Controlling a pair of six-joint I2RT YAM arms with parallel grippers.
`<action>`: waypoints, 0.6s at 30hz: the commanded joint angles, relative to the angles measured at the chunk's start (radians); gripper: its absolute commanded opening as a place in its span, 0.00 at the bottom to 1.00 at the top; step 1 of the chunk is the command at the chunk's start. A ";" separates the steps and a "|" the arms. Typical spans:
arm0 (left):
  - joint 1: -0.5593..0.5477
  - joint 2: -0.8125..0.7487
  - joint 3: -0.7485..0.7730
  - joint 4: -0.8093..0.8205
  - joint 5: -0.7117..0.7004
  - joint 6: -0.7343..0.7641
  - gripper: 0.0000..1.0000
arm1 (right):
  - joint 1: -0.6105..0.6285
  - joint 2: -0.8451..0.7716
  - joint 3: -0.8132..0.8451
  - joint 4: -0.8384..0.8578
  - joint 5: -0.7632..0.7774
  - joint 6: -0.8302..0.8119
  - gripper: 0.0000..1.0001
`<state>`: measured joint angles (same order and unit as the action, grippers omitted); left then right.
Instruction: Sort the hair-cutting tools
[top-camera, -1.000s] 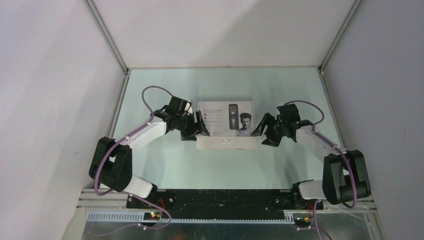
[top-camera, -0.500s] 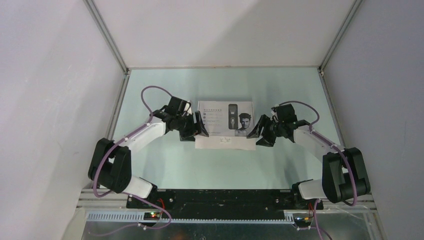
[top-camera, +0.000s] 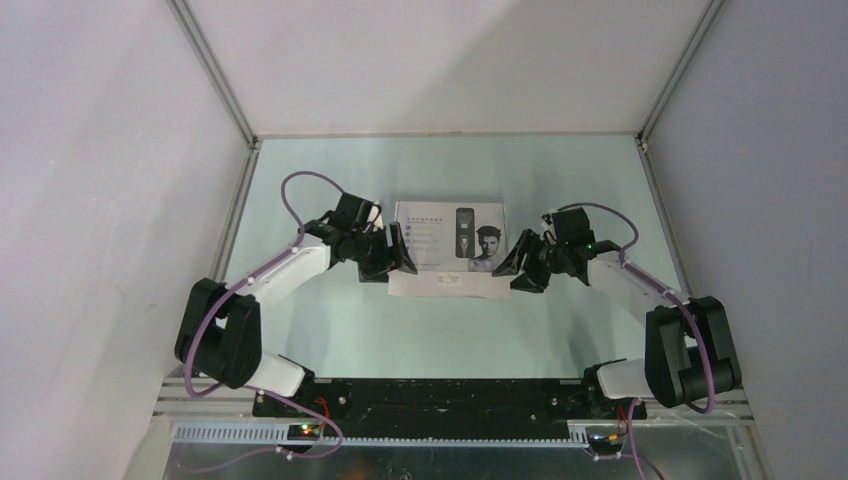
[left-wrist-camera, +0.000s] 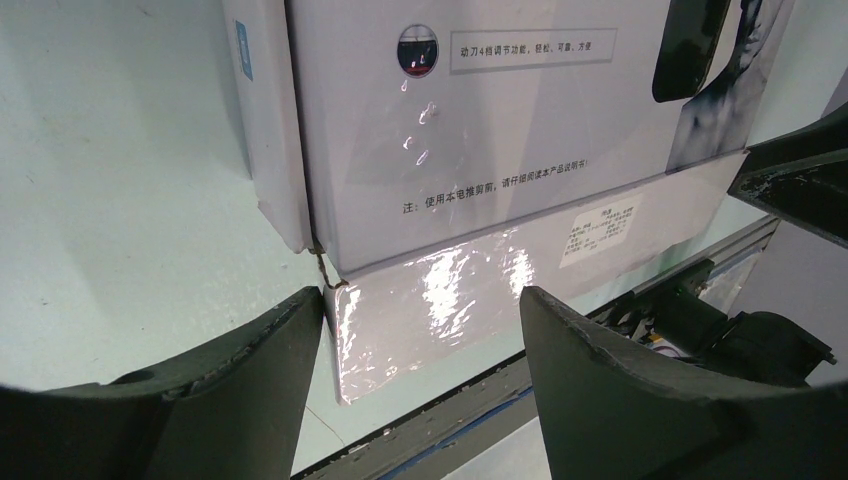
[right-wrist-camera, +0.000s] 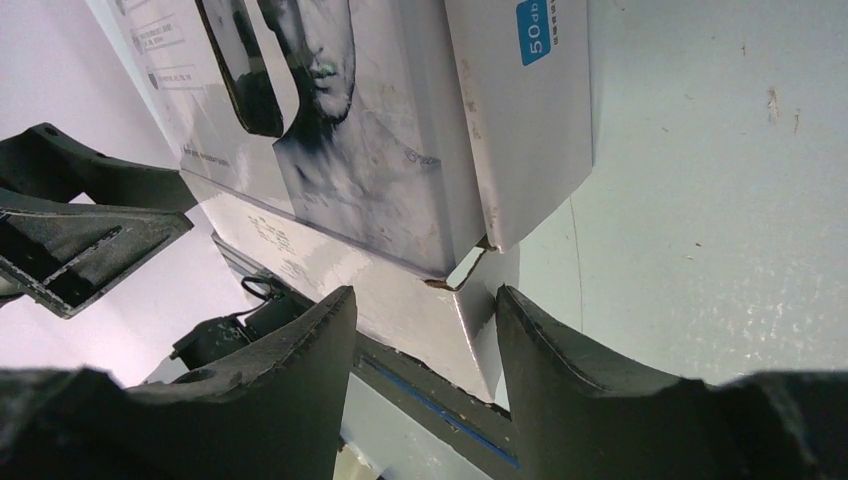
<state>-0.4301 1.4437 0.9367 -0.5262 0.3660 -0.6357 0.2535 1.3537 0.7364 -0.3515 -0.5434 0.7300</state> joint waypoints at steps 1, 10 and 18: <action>-0.011 -0.038 -0.006 0.003 0.011 0.014 0.76 | -0.005 -0.042 0.009 0.035 -0.003 0.012 0.58; -0.010 -0.041 -0.010 -0.012 -0.030 0.031 0.77 | -0.010 -0.074 0.009 -0.029 0.113 -0.035 0.61; -0.012 -0.039 -0.033 0.012 -0.036 0.023 0.77 | -0.005 -0.051 0.008 -0.021 0.108 -0.052 0.60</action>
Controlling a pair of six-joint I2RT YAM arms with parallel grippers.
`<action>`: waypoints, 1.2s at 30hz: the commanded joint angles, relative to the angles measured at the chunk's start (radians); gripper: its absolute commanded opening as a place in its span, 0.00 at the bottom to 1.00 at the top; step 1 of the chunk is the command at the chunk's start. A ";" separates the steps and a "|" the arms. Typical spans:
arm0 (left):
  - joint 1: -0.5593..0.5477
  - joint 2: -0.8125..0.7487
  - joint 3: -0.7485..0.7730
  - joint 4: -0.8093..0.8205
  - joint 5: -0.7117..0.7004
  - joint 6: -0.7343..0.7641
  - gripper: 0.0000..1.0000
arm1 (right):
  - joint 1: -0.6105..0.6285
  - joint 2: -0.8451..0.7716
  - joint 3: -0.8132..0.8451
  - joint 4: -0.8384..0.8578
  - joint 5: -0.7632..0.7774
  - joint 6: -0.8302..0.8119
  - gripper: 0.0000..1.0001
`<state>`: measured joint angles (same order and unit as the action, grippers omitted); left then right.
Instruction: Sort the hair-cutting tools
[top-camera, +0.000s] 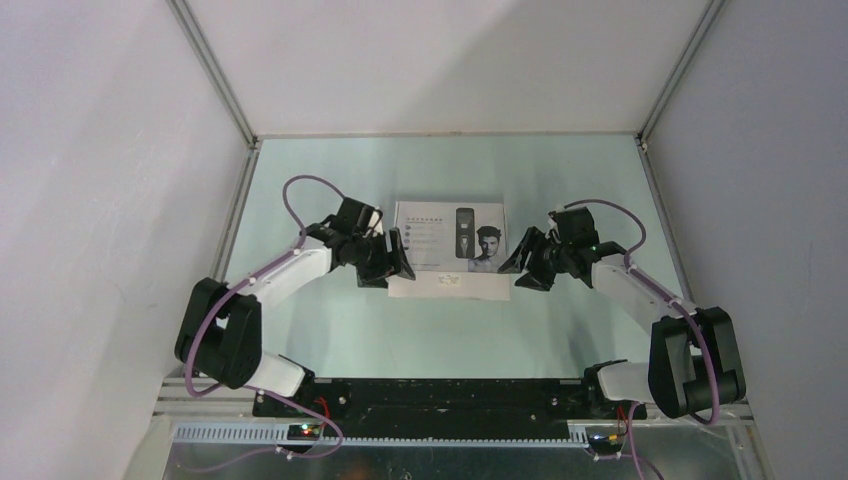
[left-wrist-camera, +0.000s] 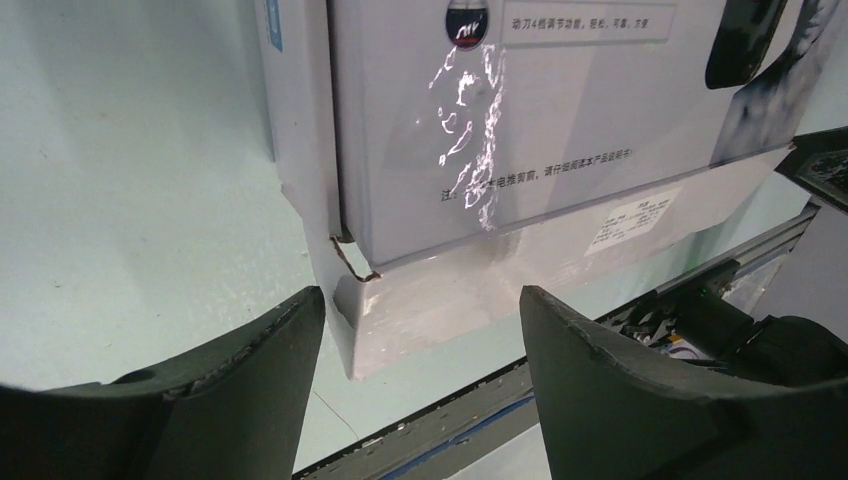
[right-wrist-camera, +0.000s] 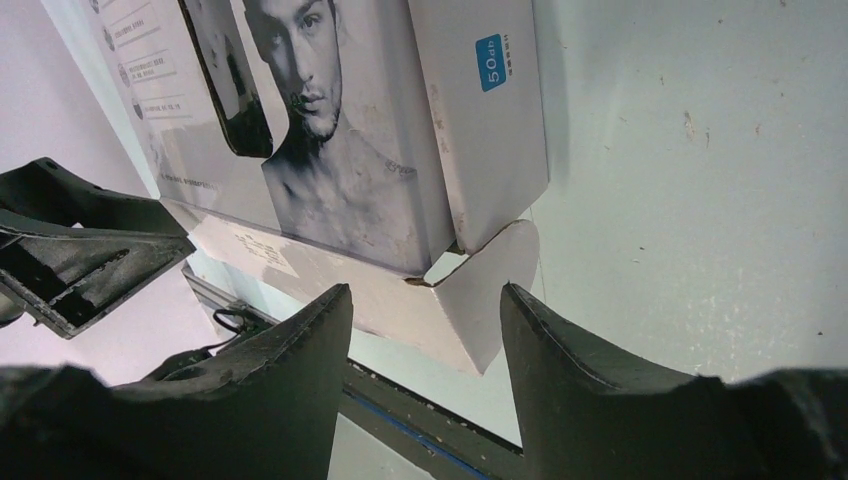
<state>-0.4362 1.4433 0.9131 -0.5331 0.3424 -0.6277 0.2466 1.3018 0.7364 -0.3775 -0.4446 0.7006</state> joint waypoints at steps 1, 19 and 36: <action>-0.006 -0.043 -0.010 0.019 -0.014 0.015 0.77 | 0.003 0.000 0.008 0.005 0.001 -0.018 0.59; -0.010 -0.062 0.012 0.022 0.016 0.000 0.75 | 0.010 -0.008 0.009 0.068 -0.127 0.045 0.47; -0.012 -0.063 0.009 0.024 0.015 -0.001 0.75 | -0.011 -0.045 0.008 0.037 -0.122 0.060 0.43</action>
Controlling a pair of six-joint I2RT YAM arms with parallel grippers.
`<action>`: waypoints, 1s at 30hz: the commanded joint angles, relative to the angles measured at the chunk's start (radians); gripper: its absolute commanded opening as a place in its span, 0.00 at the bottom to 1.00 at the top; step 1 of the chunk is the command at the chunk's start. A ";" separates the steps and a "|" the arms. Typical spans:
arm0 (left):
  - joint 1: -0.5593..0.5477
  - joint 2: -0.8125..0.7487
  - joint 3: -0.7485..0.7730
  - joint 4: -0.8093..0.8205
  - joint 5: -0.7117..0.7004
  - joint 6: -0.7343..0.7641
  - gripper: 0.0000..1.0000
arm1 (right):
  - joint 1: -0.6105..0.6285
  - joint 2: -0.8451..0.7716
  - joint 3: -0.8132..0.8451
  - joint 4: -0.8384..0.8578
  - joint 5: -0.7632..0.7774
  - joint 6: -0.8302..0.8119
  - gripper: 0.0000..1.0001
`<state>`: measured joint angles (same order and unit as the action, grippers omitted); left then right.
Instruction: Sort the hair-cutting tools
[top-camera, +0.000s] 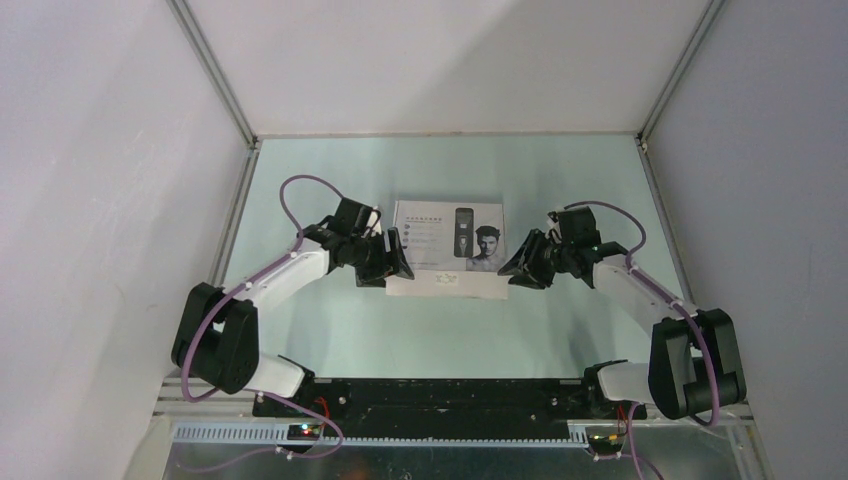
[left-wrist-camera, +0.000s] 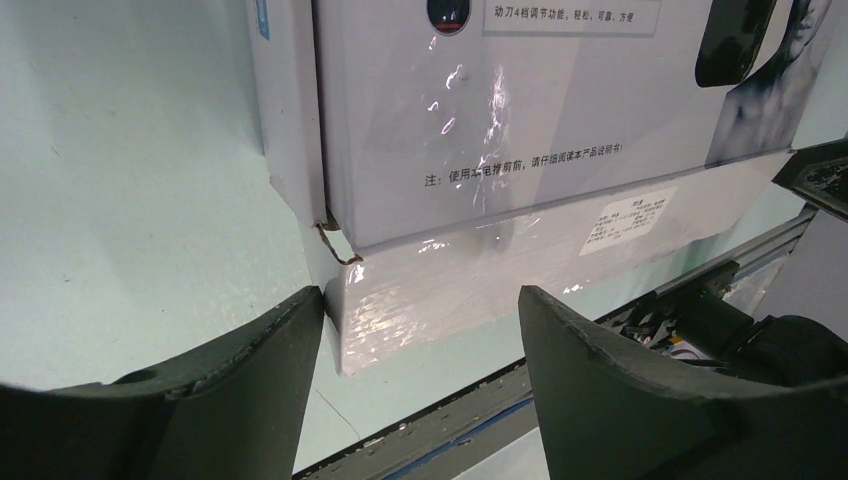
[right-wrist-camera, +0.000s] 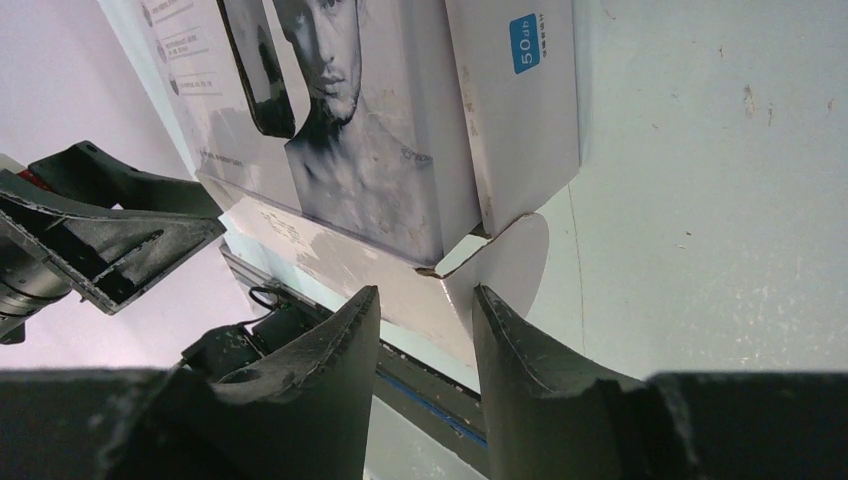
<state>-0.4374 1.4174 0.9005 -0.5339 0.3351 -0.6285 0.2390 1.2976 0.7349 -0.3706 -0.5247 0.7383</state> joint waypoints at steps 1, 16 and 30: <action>-0.011 -0.037 0.021 0.025 0.022 0.000 0.75 | -0.007 -0.045 0.010 0.028 -0.041 0.022 0.42; -0.011 -0.046 0.015 0.030 0.018 -0.006 0.75 | -0.012 -0.018 0.010 0.008 -0.064 0.024 0.41; -0.014 -0.047 0.010 0.039 0.026 -0.013 0.75 | -0.014 0.004 0.010 0.021 -0.090 0.041 0.42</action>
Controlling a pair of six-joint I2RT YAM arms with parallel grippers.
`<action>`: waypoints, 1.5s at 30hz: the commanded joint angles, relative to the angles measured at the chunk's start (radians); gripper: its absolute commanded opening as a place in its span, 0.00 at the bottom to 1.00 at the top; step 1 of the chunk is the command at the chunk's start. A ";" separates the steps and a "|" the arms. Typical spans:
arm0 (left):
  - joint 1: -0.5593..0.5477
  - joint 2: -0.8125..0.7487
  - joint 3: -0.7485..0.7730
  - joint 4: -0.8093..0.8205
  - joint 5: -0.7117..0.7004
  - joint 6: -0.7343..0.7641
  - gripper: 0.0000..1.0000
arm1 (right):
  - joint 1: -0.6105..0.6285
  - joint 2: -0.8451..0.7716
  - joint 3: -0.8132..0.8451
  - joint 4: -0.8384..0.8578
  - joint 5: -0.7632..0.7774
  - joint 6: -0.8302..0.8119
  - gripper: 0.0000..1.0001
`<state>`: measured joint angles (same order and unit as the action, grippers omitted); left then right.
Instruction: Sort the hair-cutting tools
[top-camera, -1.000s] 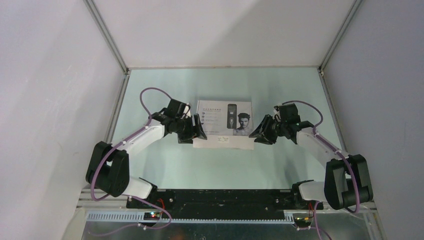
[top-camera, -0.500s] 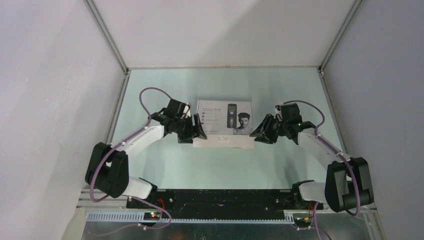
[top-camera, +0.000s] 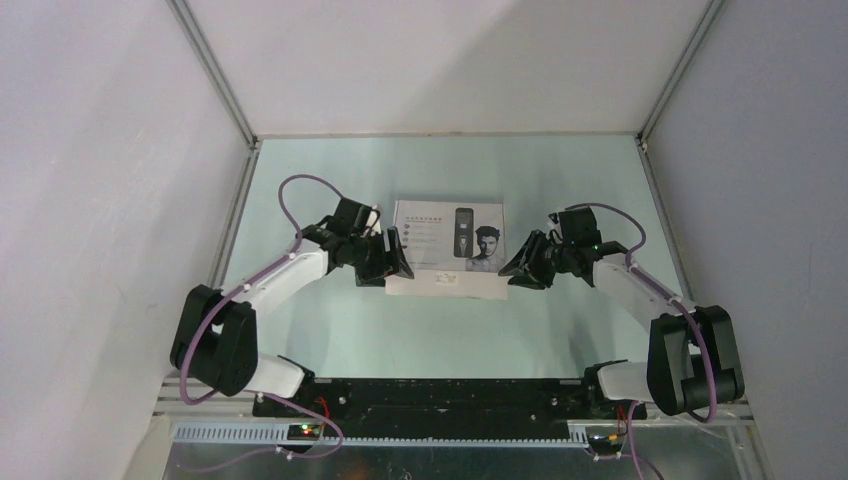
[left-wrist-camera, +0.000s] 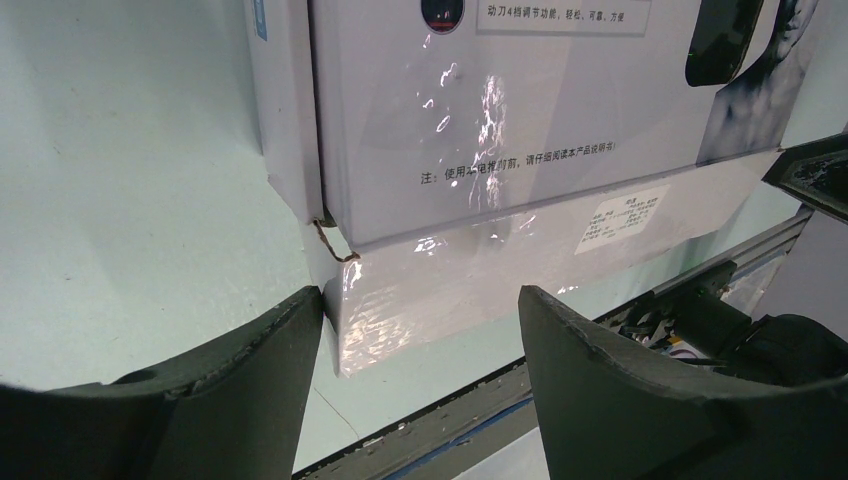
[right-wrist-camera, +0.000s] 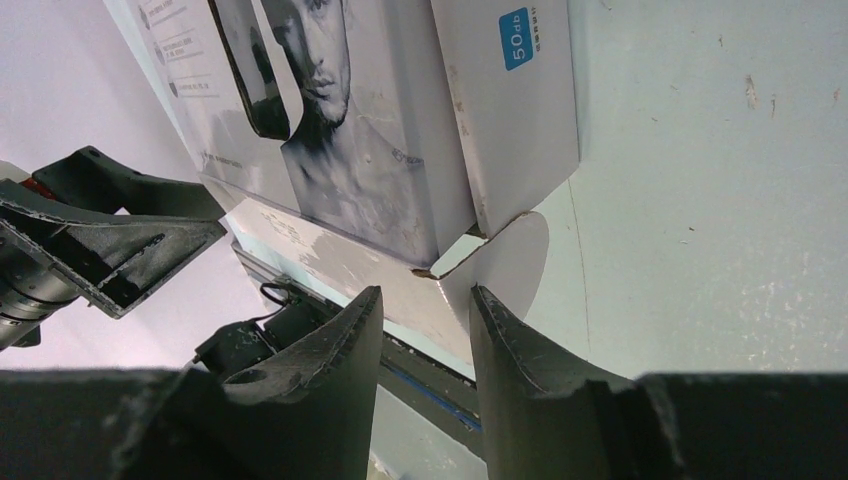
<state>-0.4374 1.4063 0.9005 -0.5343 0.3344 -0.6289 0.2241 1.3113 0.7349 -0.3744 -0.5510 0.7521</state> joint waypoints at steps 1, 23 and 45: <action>-0.014 -0.037 0.008 0.041 0.026 -0.012 0.75 | 0.000 -0.012 0.011 0.027 -0.072 0.032 0.42; -0.014 -0.062 -0.015 0.053 0.008 -0.003 0.76 | -0.026 -0.055 0.011 0.004 -0.105 0.062 0.44; -0.014 -0.100 -0.046 0.057 -0.044 0.025 0.76 | -0.025 -0.076 -0.045 0.024 0.004 0.004 0.45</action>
<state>-0.4412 1.3670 0.8623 -0.4923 0.3168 -0.6277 0.1989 1.2785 0.6918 -0.3397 -0.5922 0.7921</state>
